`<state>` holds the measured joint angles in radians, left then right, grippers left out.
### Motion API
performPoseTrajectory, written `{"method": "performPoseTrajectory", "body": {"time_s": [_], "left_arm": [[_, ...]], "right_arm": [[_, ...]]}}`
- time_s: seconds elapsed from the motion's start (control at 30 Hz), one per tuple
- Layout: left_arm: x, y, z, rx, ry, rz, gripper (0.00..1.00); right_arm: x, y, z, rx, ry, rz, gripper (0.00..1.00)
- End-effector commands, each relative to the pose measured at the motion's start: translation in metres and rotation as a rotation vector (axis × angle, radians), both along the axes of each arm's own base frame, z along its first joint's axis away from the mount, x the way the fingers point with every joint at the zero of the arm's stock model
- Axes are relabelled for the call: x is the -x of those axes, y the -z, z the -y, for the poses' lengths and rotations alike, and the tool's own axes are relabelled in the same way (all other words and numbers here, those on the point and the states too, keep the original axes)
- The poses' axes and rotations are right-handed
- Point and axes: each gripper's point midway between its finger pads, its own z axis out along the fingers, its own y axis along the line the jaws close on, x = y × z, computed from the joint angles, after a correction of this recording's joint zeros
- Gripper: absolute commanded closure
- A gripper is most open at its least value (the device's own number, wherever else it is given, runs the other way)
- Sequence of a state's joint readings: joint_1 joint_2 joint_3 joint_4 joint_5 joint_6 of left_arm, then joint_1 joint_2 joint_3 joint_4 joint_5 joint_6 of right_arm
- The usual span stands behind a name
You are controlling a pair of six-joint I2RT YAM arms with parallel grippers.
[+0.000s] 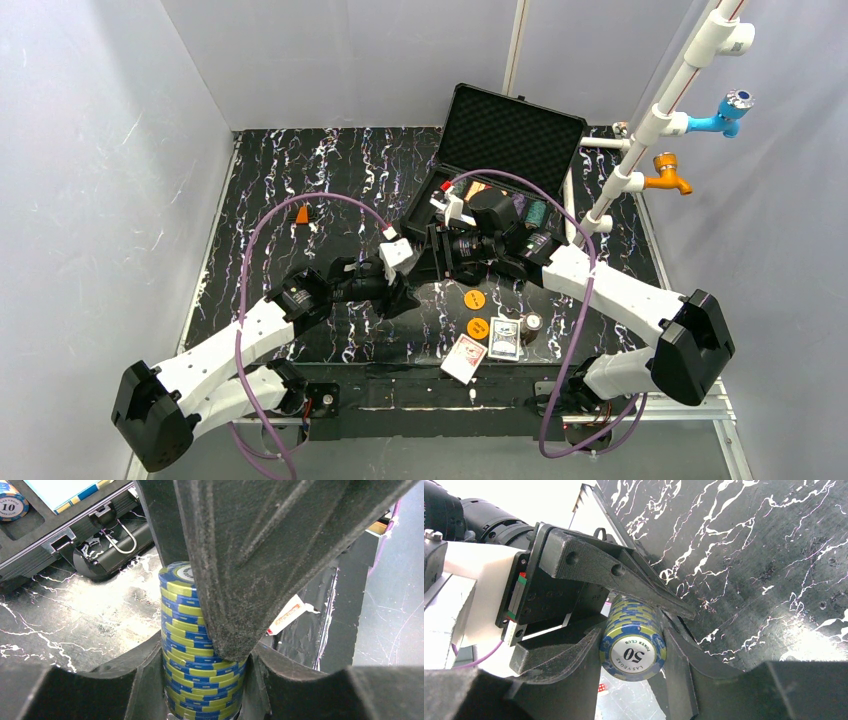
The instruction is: Pack up texas hold em set
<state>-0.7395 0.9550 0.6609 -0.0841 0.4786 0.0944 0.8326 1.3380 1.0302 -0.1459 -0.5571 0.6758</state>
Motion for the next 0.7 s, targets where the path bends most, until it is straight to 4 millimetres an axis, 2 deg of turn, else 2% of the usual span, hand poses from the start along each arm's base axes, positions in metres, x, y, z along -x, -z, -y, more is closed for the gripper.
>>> {"method": "performPoseTrajectory", "body": {"time_s": [0.0,0.17,0.4,0.47,0.67], "left_arm": [[-0.0012,0.0008,-0.0028,-0.016,-0.014,0.007,1.00],[-0.0013,0.0003,-0.0034,-0.017,-0.017,0.007,1.00],[-0.0012,0.0009,-0.0045,-0.024,-0.020,0.006,1.00],[-0.0017,0.0013,-0.0050,-0.027,-0.022,0.007,1.00],[-0.0018,0.0020,-0.0063,-0.033,-0.027,0.008,1.00]], "right_arm": [[0.0089,-0.0396,-0.0115,-0.149,-0.078,0.051,0.73],[0.0085,-0.0385,-0.0101,-0.142,-0.072,0.056,0.39],[0.0056,-0.0363,-0.0069,-0.114,-0.054,0.076,0.07],[0.0052,-0.0362,-0.0063,-0.110,-0.052,0.081,0.02],[0.0027,-0.0368,-0.0041,-0.093,-0.040,0.100,0.02]]}}
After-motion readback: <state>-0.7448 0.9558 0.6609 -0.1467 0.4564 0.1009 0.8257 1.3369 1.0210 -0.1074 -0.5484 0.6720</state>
